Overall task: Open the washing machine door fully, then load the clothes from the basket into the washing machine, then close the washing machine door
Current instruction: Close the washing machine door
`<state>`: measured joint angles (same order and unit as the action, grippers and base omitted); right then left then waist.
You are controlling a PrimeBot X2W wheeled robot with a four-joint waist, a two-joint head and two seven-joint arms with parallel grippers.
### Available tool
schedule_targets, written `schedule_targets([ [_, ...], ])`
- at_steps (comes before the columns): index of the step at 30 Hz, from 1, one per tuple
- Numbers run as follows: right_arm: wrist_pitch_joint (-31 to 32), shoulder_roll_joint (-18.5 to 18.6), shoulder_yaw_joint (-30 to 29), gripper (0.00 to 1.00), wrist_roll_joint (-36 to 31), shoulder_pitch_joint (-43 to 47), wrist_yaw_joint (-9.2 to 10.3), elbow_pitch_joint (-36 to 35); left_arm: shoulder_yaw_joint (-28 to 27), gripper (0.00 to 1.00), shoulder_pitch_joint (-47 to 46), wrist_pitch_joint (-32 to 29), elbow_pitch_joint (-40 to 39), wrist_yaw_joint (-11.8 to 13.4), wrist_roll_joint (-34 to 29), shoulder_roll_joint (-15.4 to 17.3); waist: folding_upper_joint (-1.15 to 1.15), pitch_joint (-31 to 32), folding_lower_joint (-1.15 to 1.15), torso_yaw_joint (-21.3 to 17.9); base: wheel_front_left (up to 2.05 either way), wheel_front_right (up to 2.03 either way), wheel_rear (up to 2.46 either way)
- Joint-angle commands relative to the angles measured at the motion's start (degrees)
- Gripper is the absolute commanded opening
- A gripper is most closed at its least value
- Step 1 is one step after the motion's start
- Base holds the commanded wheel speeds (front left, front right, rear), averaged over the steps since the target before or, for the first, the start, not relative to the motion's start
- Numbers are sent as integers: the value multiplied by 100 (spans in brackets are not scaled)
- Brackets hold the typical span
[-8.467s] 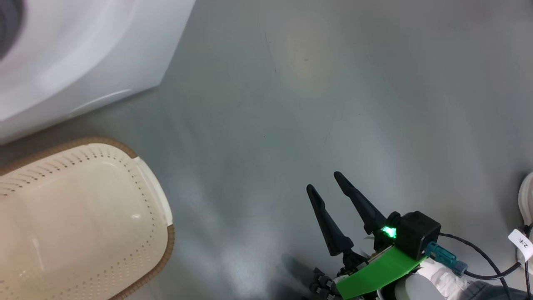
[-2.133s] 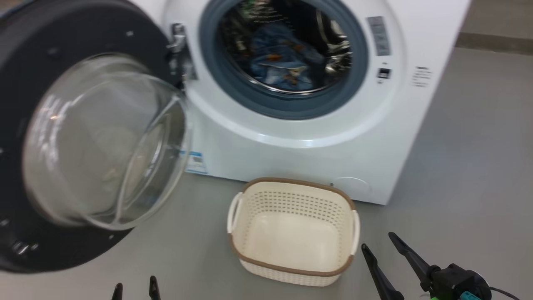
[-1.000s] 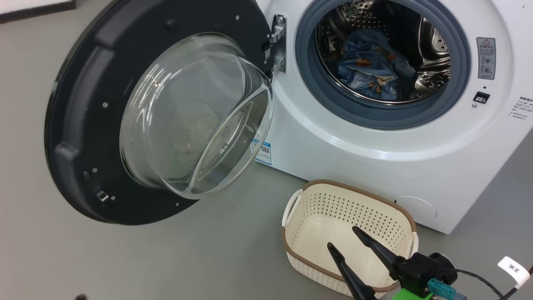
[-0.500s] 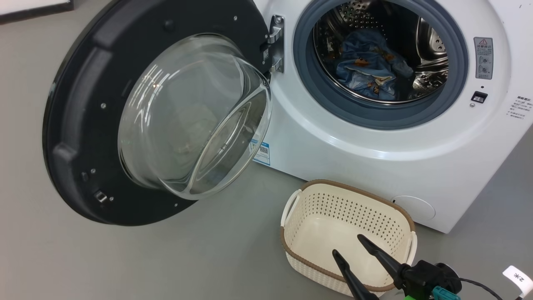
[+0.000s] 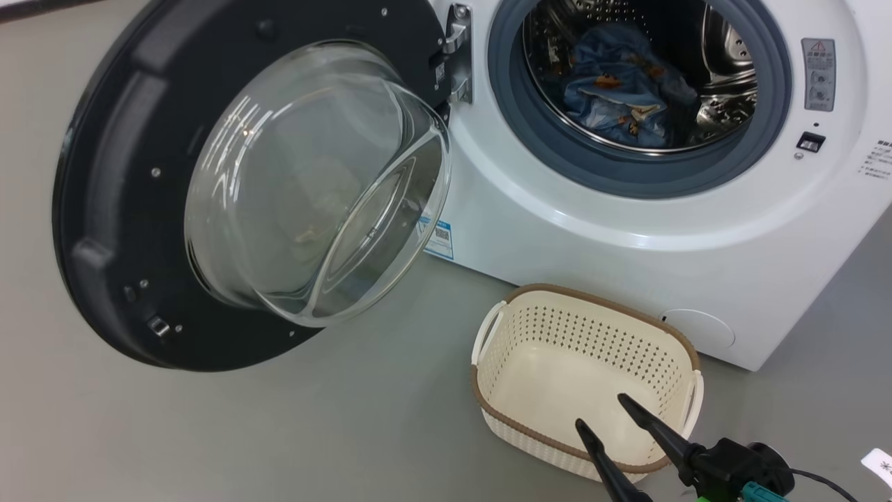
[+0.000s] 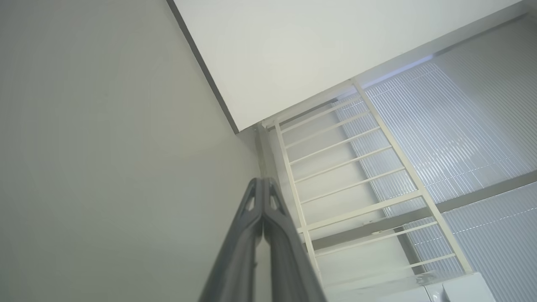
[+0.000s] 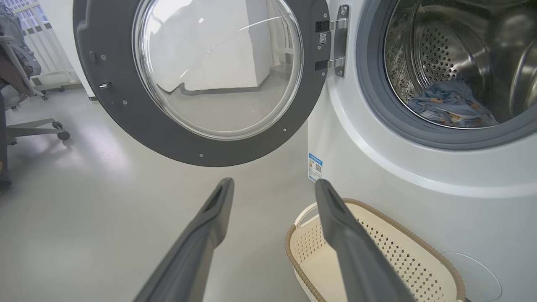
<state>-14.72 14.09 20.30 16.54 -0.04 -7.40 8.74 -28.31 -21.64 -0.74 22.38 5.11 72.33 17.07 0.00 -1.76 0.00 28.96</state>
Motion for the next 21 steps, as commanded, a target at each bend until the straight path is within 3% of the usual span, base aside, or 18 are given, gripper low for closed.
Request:
schedule_targets([
  [1, -28, 68, 49, 100, -68, -20, -9, -165, -142, 0, -358, -100, 43, 33, 53, 381, 0, -78, 0, 12, 0, 0, 0],
  [11, -28, 155, -141, 100, -128, 170, -9, -237, -182, 0, -1218, -328, 1048, 12, 375, 593, 0, -316, 0, 45, 0, 0, 0],
  [21, -28, 323, -266, 100, -139, 254, -9, -314, -147, 0, -1980, -531, 1885, -328, 680, 540, 0, -575, 0, 89, 0, 0, 0],
])
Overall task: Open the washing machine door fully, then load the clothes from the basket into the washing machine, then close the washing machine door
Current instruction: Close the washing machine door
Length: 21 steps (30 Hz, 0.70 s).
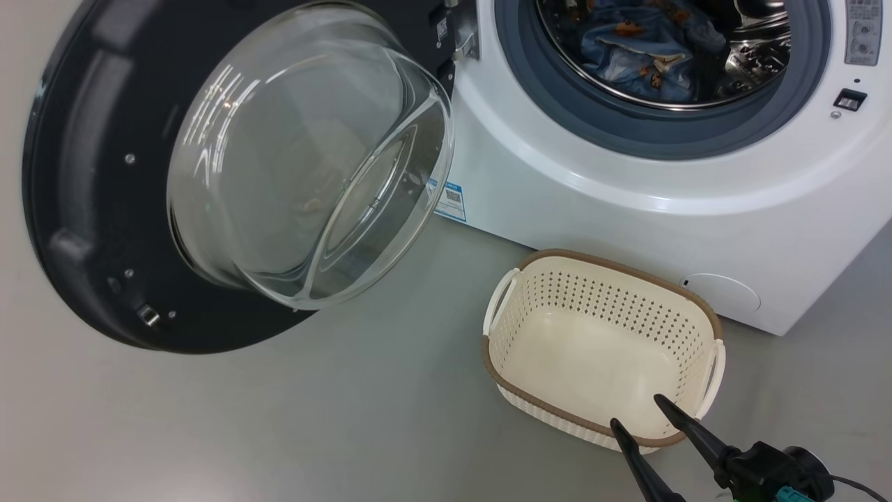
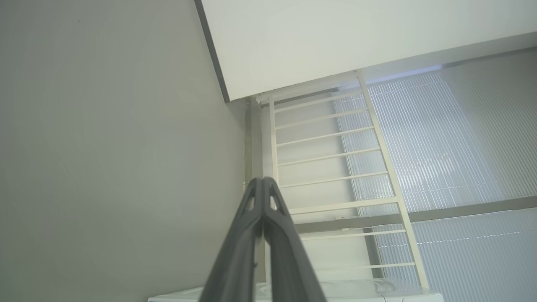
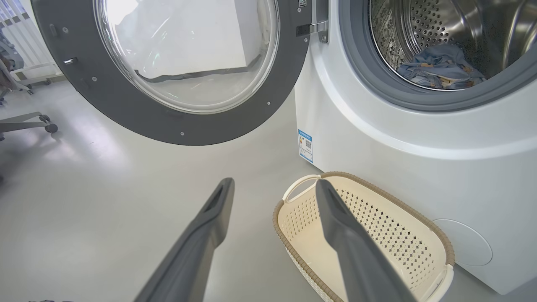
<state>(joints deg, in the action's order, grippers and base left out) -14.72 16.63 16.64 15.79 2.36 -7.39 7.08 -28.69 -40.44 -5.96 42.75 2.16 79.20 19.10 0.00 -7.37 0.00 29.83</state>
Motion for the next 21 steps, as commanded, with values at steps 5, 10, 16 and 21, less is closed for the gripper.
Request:
schedule_targets([
  [5, -28, 140, 103, 100, -42, -40, -10, -149, -14, 0, -320, -333, 173, -182, 81, 399, 0, -93, 0, -68, 0, 0, 0],
  [10, -28, 184, 99, 100, 5, -11, -10, -120, 31, 0, -448, -592, 415, -391, 168, 436, 0, -76, 0, -162, 0, 0, 0],
  [16, -28, 236, 126, 100, 55, 16, -10, -106, 44, 0, -519, -831, 631, -631, 274, 444, 0, 5, 0, -334, 0, 0, 0],
  [21, -28, 275, 106, 100, 72, 54, -10, -119, 53, 0, -517, -1122, 702, -797, 398, 428, 0, 37, 0, -459, 0, 0, 0],
])
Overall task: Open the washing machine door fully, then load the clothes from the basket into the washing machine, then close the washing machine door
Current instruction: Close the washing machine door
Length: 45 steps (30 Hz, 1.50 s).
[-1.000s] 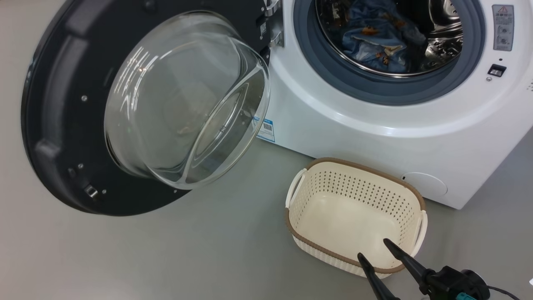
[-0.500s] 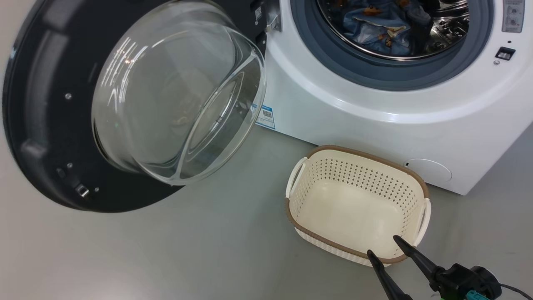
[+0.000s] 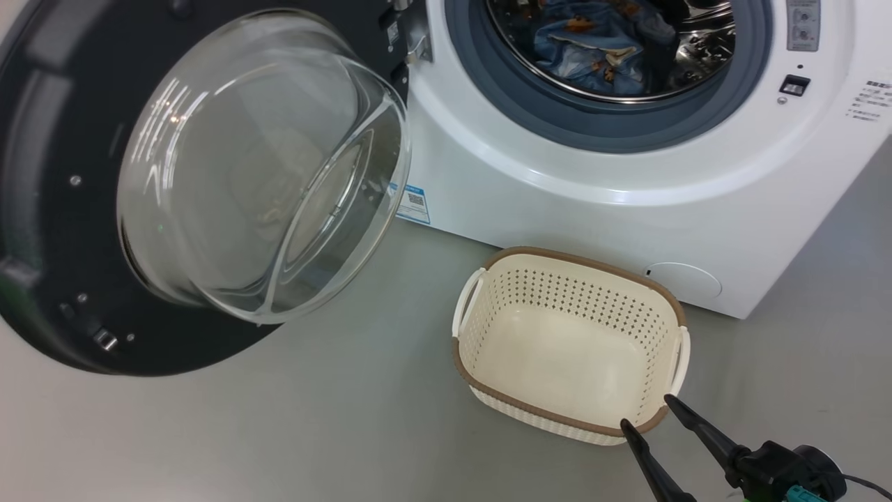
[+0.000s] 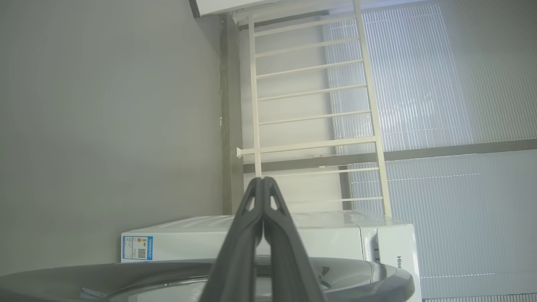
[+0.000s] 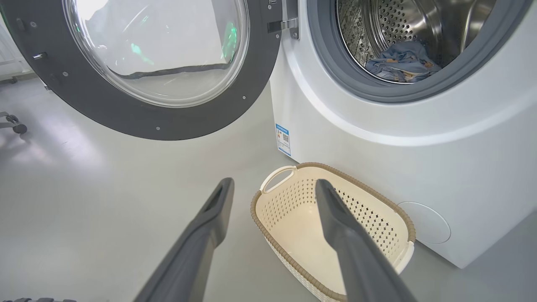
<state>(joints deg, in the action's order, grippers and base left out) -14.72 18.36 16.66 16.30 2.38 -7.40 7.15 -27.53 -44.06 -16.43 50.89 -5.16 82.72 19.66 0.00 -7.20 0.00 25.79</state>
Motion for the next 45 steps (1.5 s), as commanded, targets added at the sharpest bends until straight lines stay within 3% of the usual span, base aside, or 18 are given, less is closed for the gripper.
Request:
schedule_targets([
  [1, -28, 109, 97, 100, 23, 61, -9, -131, -55, 0, -150, -124, -110, -92, 62, 361, 0, 20, 0, -75, 0, 0, 0],
  [24, -28, 32, 19, 100, 15, 69, -9, -145, 242, 0, 443, -1494, -580, -231, 333, 203, 0, 97, 0, -173, 0, 0, 0],
  [45, -28, -243, 20, 100, 19, 79, -9, -98, 265, 0, 1208, -2374, -1467, -223, 776, -253, 0, 414, 0, -239, 0, 0, 0],
])
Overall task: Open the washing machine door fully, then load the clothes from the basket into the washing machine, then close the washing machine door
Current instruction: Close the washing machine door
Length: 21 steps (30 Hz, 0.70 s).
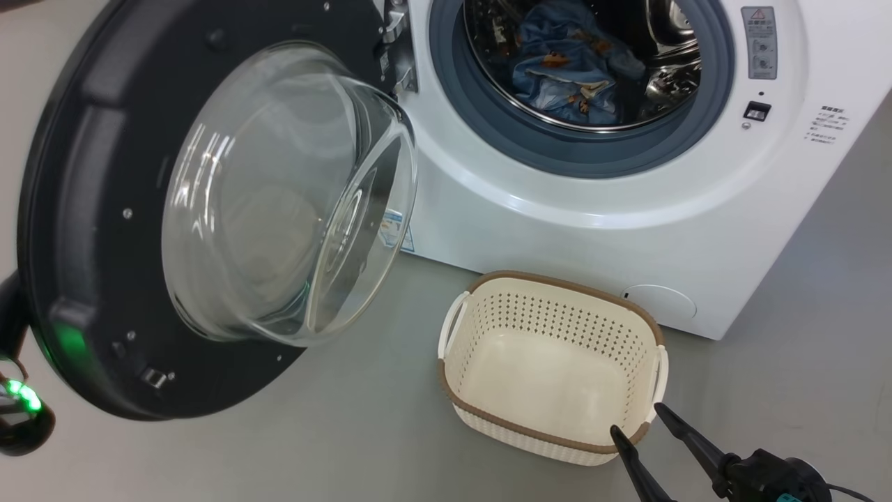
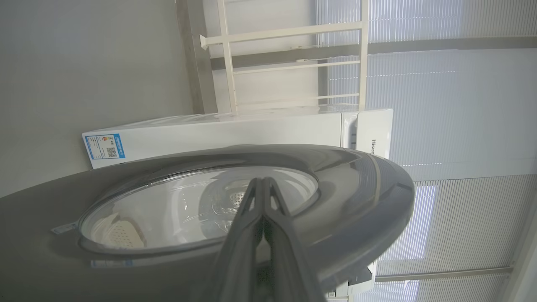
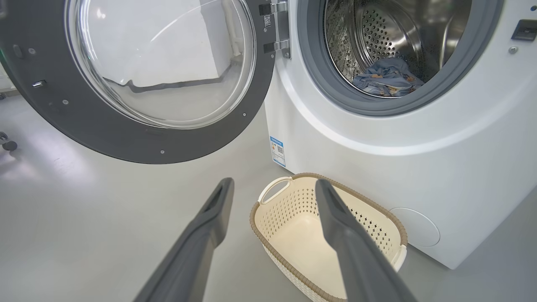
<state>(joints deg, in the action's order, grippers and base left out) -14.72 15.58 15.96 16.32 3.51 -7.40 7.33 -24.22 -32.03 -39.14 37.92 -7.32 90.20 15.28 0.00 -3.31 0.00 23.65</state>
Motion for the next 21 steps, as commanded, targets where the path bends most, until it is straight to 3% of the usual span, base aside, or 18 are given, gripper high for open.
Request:
schedule_targets([
  [1, -28, 15, 84, 100, 13, -33, -9, -117, -75, 0, 36, -118, -219, 14, 42, 175, 0, 36, 0, -41, 0, 0, 0],
  [11, -28, -161, 27, 100, -11, -69, -9, -138, -145, 0, 336, -231, -755, 202, 185, -27, 0, 91, 0, -243, 0, 0, 0],
  [21, -28, -327, -12, 100, -26, -24, -9, -137, -113, 0, 1096, -366, -2006, 413, 311, -550, 0, 147, 0, -591, 0, 0, 0],
])
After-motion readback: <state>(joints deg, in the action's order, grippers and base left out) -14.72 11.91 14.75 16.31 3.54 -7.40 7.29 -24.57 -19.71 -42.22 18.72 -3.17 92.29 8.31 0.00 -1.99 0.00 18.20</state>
